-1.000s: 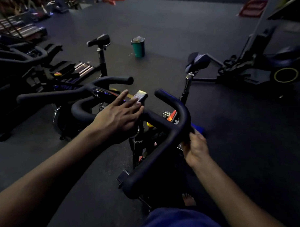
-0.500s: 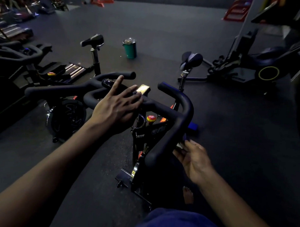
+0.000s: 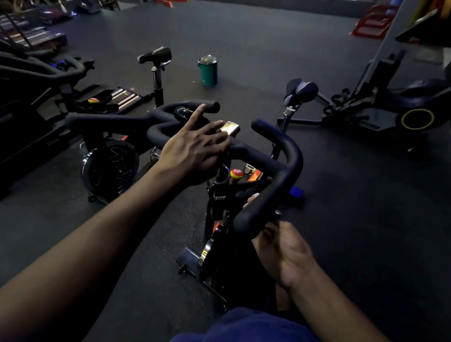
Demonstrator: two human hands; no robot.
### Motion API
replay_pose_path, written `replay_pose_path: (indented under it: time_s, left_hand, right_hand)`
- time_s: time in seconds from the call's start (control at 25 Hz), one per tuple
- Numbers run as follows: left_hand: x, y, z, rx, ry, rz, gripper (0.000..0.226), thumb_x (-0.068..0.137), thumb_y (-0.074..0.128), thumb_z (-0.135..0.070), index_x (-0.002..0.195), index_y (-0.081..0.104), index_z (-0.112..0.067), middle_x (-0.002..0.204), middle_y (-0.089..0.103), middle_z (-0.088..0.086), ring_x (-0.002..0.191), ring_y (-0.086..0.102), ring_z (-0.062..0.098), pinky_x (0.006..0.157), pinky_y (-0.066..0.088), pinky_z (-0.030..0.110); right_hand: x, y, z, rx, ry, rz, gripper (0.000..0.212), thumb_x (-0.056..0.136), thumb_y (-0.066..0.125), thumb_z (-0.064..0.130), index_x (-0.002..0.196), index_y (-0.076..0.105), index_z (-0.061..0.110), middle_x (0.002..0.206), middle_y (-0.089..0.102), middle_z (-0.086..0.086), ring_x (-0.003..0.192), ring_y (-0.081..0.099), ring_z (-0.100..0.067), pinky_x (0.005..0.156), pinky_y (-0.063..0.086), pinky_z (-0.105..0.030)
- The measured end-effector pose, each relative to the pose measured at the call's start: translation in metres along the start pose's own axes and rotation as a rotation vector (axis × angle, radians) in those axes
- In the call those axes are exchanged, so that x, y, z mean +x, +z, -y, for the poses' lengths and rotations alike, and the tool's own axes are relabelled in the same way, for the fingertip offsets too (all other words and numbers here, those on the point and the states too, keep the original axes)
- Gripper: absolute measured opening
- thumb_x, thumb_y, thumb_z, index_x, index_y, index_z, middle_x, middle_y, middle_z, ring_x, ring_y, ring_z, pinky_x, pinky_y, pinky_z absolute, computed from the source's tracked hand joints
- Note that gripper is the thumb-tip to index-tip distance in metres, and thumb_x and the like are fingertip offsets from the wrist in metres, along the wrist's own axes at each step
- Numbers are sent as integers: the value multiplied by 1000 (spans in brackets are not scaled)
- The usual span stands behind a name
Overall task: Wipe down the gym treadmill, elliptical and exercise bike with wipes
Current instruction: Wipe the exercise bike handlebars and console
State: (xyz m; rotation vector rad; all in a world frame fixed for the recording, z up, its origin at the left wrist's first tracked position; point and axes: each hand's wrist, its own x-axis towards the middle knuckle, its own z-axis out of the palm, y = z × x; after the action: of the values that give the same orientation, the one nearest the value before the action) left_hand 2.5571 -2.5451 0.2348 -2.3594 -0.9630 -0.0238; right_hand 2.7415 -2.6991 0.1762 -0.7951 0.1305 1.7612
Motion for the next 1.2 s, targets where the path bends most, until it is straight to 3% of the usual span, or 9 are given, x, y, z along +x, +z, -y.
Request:
replay_pose_path:
  time_s: [0.08, 0.2, 0.44, 0.56, 0.72, 0.88, 0.96, 1.08, 1.2]
  left_hand:
    - [0, 0, -1, -7, -6, -15, 44, 104, 38, -33, 137, 60, -15, 138, 64, 5, 145, 43, 25, 124, 4, 59]
    - [0, -1, -2, -7, -7, -24, 43, 104, 39, -32, 137, 60, -15, 136, 65, 4, 144, 44, 24, 124, 7, 59]
    - [0, 2, -2, -24, -16, -62, 42, 104, 40, -33, 135, 62, -15, 133, 67, 3, 143, 45, 23, 125, 6, 59]
    - [-1, 3, -3, -30, -18, -84, 42, 104, 40, -32, 135, 62, -14, 133, 67, 4, 142, 46, 24, 125, 5, 58]
    - [-1, 2, -4, -52, -18, -110, 45, 103, 36, -31, 134, 63, -12, 132, 68, 6, 141, 48, 25, 125, 8, 59]
    - [-2, 0, -3, -30, -17, -68, 42, 103, 39, -32, 133, 63, -13, 132, 68, 5, 143, 46, 24, 125, 6, 58]
    - [-2, 1, -3, -13, -13, -59, 43, 103, 39, -33, 134, 62, -14, 132, 67, 5, 143, 45, 24, 124, 7, 59]
    - [-1, 1, -3, -10, -16, -75, 45, 103, 37, -33, 136, 61, -13, 132, 68, 6, 142, 47, 25, 125, 7, 58]
    - [-1, 0, -2, -30, -26, -59, 45, 104, 37, -33, 137, 61, -14, 133, 67, 5, 143, 46, 25, 125, 5, 58]
  right_hand:
    - [-19, 8, -8, 27, 70, 57, 46, 61, 71, -8, 106, 70, -1, 97, 74, -14, 79, 74, -19, 69, 62, -26]
    - [-43, 20, -16, -20, 85, 59, 35, 78, 50, -13, 102, 73, -4, 104, 74, -15, 82, 75, -22, 77, 61, -29]
    - [-70, 21, -20, -219, 138, 188, 33, 80, 48, -15, 100, 74, -9, 101, 73, -22, 81, 74, -27, 76, 63, -31]
    - [-55, 7, -14, -366, 134, 84, 25, 88, 44, -15, 100, 67, -13, 98, 73, -24, 86, 74, -29, 68, 62, -28]
    - [24, -18, 26, -254, -111, -175, 35, 93, 36, -18, 78, 59, 4, 70, 64, -7, 66, 66, -15, 55, 57, -22]
    - [66, -14, 57, -257, -228, -208, 35, 94, 33, -11, 109, 64, -1, 104, 66, -18, 91, 62, -22, 71, 60, -24]
    - [54, -12, 47, -242, -160, -180, 34, 97, 34, -5, 117, 62, 0, 107, 67, -17, 90, 63, -21, 67, 59, -23]
    - [8, -4, 13, -245, 9, -14, 23, 94, 42, 0, 99, 63, 7, 86, 65, -9, 78, 60, -17, 76, 51, -26]
    - [-44, 15, -11, -268, 102, 167, 33, 79, 49, -7, 106, 66, -10, 93, 71, -20, 78, 72, -24, 72, 61, -29]
